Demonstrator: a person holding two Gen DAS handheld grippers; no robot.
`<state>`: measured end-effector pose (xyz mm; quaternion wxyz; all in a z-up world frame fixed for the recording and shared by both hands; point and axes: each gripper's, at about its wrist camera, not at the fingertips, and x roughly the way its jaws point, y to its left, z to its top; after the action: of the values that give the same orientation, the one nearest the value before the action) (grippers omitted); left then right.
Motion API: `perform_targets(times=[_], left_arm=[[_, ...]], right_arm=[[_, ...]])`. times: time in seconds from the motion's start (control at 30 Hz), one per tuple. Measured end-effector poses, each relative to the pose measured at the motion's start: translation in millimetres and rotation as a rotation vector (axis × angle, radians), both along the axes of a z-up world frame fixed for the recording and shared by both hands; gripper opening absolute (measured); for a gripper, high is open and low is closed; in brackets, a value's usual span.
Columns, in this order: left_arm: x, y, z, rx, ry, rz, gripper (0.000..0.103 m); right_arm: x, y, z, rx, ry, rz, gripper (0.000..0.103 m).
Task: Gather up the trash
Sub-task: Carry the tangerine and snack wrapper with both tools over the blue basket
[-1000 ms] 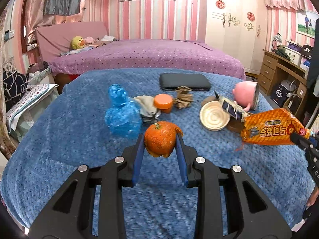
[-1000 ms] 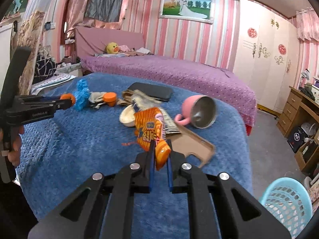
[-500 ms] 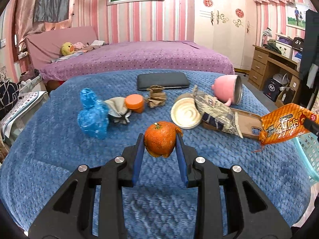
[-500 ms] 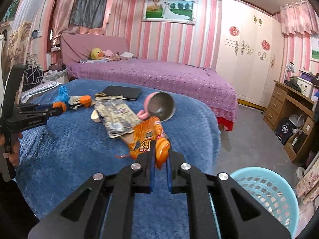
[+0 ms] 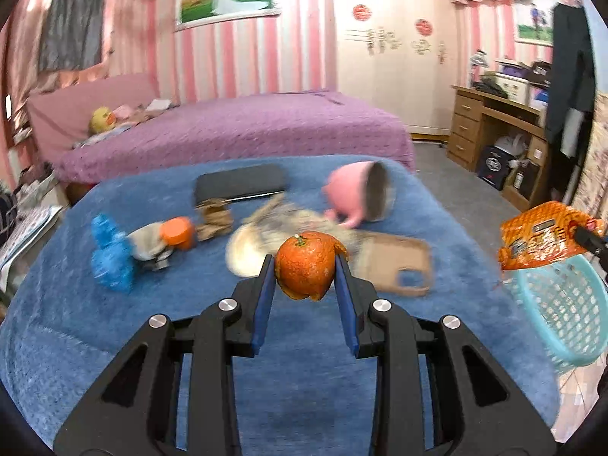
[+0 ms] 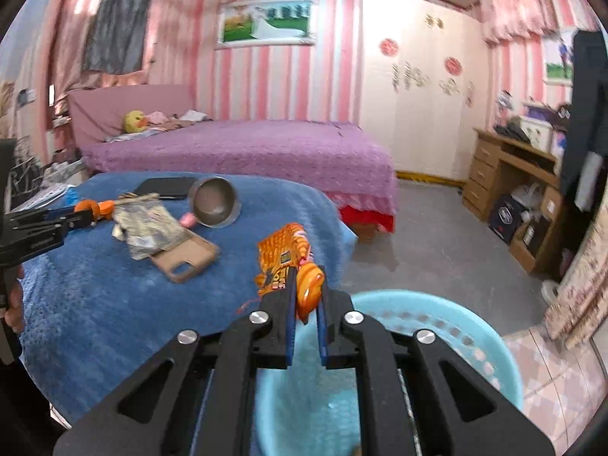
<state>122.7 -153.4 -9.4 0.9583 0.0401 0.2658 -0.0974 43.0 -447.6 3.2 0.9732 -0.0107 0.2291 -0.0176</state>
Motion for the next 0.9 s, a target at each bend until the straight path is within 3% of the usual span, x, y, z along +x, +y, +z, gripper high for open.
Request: perform_targets(times=[0.23, 0.43, 0.9], left_arm=[[-13, -89, -4, -0.028, 0.020, -0.141, 0.030], [-23, -145, -20, -0.049, 0.087, -0.235, 0.030], [-32, -238, -34, 0.003, 0.092, -0.338, 0.031]], right_arm=[[-18, -68, -15, 0.017, 0.048, -0.148, 0.009], [-25, -113, -33, 0.044, 0.107, -0.222, 0.009], [-31, -142, -43, 0.056, 0.141, -0.314, 0.009]])
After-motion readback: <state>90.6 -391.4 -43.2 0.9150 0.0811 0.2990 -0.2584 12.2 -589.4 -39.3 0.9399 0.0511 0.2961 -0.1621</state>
